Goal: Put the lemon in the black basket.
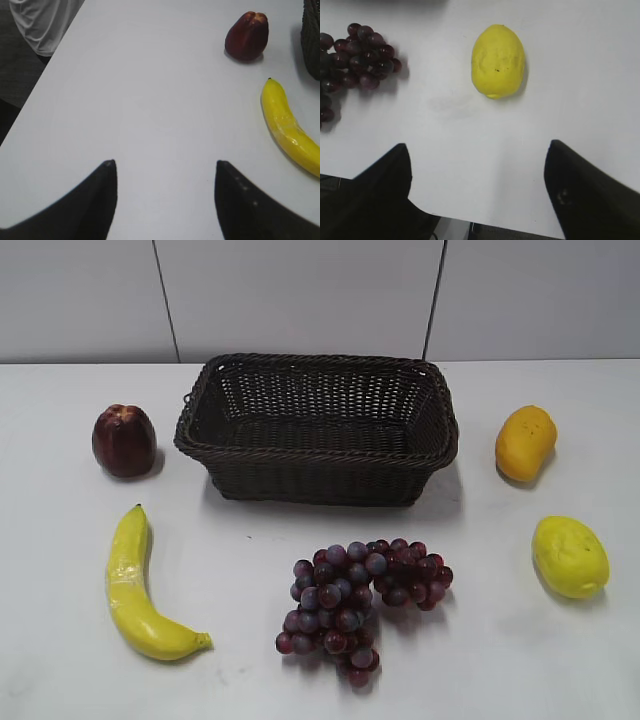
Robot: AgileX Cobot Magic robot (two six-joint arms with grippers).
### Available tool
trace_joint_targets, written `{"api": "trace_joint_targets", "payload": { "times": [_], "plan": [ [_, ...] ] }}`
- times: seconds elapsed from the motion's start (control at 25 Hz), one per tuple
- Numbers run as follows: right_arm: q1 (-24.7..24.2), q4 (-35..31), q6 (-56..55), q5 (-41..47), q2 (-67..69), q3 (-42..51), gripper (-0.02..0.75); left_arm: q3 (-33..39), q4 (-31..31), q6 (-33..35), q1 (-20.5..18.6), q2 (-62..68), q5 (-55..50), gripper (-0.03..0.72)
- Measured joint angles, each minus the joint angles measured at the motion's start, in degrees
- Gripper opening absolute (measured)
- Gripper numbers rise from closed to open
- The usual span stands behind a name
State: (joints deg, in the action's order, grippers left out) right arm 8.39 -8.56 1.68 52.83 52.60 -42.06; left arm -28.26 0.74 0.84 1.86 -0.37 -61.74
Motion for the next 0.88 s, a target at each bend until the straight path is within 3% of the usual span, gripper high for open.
{"api": "trace_joint_targets", "payload": {
  "times": [0.44, 0.88],
  "plan": [
    [0.0, 0.07, 0.0, -5.55, 25.88, -5.63, 0.627, 0.0, 0.0, 0.0, 0.0, 0.0, 0.0, 0.455],
    [0.0, 3.22, -0.06, -10.05, 42.38, -10.82, 0.627, 0.0, 0.0, 0.0, 0.0, 0.0, 0.0, 0.455]
  ]
}}
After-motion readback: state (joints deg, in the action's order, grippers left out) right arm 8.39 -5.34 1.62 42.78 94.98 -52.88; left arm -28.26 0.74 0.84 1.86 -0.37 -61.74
